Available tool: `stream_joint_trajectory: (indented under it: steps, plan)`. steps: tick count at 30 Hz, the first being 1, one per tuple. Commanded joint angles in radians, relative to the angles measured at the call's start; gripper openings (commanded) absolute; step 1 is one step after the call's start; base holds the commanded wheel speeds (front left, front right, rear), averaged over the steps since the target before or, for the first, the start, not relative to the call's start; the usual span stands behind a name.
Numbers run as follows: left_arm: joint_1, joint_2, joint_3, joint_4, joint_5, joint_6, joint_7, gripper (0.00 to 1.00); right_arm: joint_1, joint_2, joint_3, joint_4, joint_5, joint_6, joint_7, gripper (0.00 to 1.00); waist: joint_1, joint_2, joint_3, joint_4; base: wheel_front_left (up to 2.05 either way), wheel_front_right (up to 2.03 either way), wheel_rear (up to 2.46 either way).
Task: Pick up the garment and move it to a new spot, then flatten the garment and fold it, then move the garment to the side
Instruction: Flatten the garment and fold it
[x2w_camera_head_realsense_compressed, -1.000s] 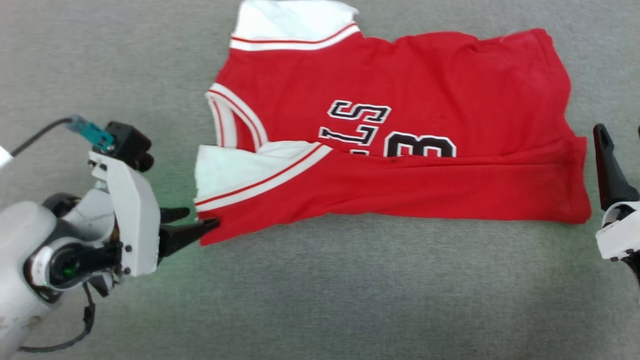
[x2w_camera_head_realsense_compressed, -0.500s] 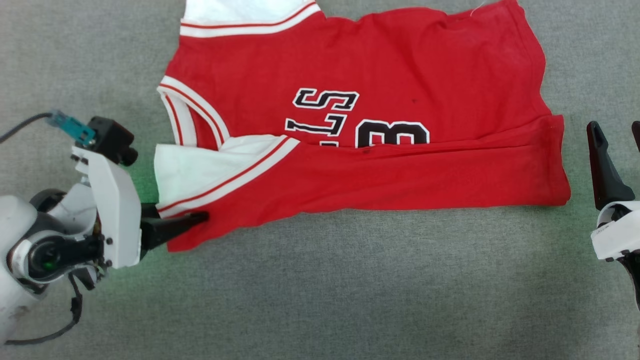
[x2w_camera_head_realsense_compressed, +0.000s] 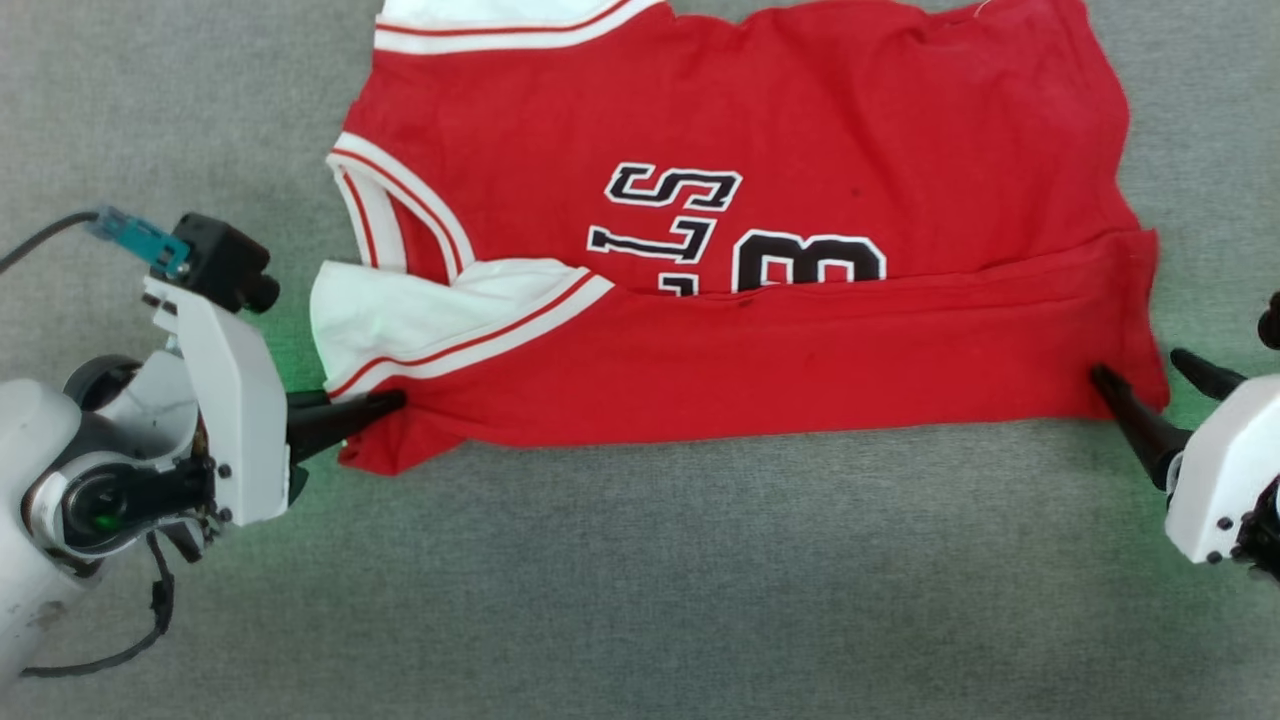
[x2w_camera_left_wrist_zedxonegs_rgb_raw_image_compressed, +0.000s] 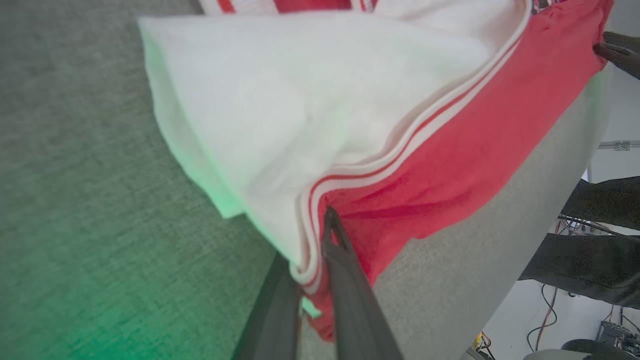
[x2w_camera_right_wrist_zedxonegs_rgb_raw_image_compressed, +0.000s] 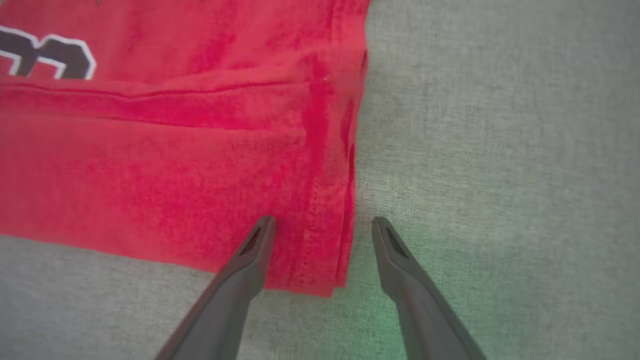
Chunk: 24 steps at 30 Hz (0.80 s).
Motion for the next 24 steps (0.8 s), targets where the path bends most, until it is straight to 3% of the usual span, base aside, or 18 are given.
stream_joint_trajectory:
  steps: [1, 7, 8, 9, 10, 11, 12, 24]
  plan:
    - [0.026, -0.031, -0.030, 0.000, 0.008, 0.000, 0.004, 0.00, -0.019, -0.010, 0.003, 0.003, 0.007, -0.001, 0.044, 1.00, 0.0000, -0.0001, 0.012, 0.011, 0.00, 0.00, 0.00]
    - [0.017, -0.047, -0.033, -0.015, 0.015, -0.008, -0.009, 0.00, -0.048, -0.038, 0.029, 0.025, 0.006, -0.001, 0.208, 1.00, 0.0000, -0.0001, 0.032, 0.035, 0.00, 0.00, 0.00]
    - [0.017, -0.049, -0.033, -0.016, 0.016, -0.007, -0.013, 0.00, -0.051, -0.035, 0.028, 0.024, 0.008, -0.001, 0.221, 0.91, 0.0000, -0.0001, 0.034, 0.039, 0.00, 0.00, 0.00]
    - [0.017, -0.050, -0.033, -0.017, 0.017, -0.007, -0.017, 0.00, -0.053, -0.035, 0.029, 0.021, 0.010, -0.001, 0.229, 0.48, 0.0000, -0.0001, 0.036, 0.041, 0.00, 0.00, 0.00]
    - [0.019, -0.051, -0.035, -0.017, 0.018, -0.007, -0.021, 0.00, -0.052, -0.036, 0.028, 0.017, 0.009, -0.001, 0.234, 0.35, 0.0000, -0.0001, 0.036, 0.045, 0.00, 0.00, 0.00]
    - [0.021, -0.051, -0.036, -0.019, 0.020, -0.007, -0.023, 0.00, -0.052, -0.035, 0.024, 0.013, 0.010, -0.001, 0.234, 0.04, 0.0000, -0.0001, 0.036, 0.047, 0.00, 0.00, 0.00]
    - [0.023, -0.051, -0.036, -0.020, 0.020, -0.007, -0.028, 0.00, -0.049, -0.034, 0.018, 0.010, 0.010, -0.001, 0.235, 0.00, 0.0000, -0.0001, 0.036, 0.050, 0.00, 0.00, 0.00]
    - [0.098, 0.005, -0.026, -0.077, 0.013, -0.009, -0.129, 0.00, -0.003, -0.046, -0.017, -0.034, 0.025, -0.001, 0.225, 0.00, 0.0000, -0.0001, -0.024, 0.065, 0.00, 0.00, 0.00]
